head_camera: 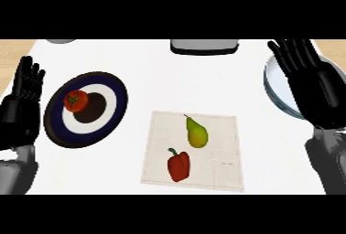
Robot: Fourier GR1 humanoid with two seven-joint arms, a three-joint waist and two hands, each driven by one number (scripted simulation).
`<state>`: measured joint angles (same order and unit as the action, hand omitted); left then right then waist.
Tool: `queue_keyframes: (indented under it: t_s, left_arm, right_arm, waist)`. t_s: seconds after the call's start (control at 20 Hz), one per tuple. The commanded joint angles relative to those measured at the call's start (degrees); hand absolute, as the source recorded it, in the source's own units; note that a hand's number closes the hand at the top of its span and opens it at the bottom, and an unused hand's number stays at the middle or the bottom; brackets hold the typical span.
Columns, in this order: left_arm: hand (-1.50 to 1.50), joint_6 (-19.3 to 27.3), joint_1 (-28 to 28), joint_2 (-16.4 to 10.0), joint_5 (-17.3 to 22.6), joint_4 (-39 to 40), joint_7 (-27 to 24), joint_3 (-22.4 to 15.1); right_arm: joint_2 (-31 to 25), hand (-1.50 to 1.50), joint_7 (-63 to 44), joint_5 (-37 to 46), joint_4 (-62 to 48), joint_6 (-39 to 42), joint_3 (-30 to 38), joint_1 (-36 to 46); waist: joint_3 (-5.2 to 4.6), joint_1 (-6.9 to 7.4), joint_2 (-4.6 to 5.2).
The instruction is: Pick the pear from the placemat and place it in the bowl
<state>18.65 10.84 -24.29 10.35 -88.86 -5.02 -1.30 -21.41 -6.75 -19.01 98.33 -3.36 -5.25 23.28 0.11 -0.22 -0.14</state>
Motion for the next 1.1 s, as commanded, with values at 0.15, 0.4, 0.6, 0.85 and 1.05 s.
queue_keyframes:
  t_s: [0.15, 0.4, 0.6, 0.85, 1.05]
  left_arm:
    - [0.00, -1.6, 3.0, -1.1, -2.8, 0.6, 1.8, -3.3]
    - [0.00, -2.9, 3.1, -0.3, -4.4, 0.4, 5.7, -7.9]
    - [0.00, -1.8, 4.1, 0.1, -5.5, 1.6, 6.5, -8.1]
    - [0.00, -2.2, 3.3, 1.2, -6.2, 2.6, 6.4, -9.6]
    - [0.00, -1.0, 5.4, 1.9, -7.3, 1.3, 9.9, -10.4]
  right_arm:
    - [9.3, 1.50, 4.3, -16.6, -12.7, 17.6, -5.0, -0.8]
    - [6.9, -1.50, 8.3, -12.5, -31.1, 19.0, -1.1, -1.9]
    - [5.3, -1.50, 16.6, -17.8, -36.6, 38.2, -0.2, 0.3]
    - [-1.2, -1.50, 24.6, -8.8, -44.5, 49.5, -0.9, 7.8]
    - [-4.5, -1.50, 27.0, -0.7, -47.2, 54.9, -4.3, 14.1]
  waist:
    - [0.70, 5.00, 3.35]
    - [0.61, 5.53, 3.82]
    - [0.61, 4.98, 3.00]
    - [0.30, 5.48, 2.46]
    - [0.21, 5.12, 1.66]
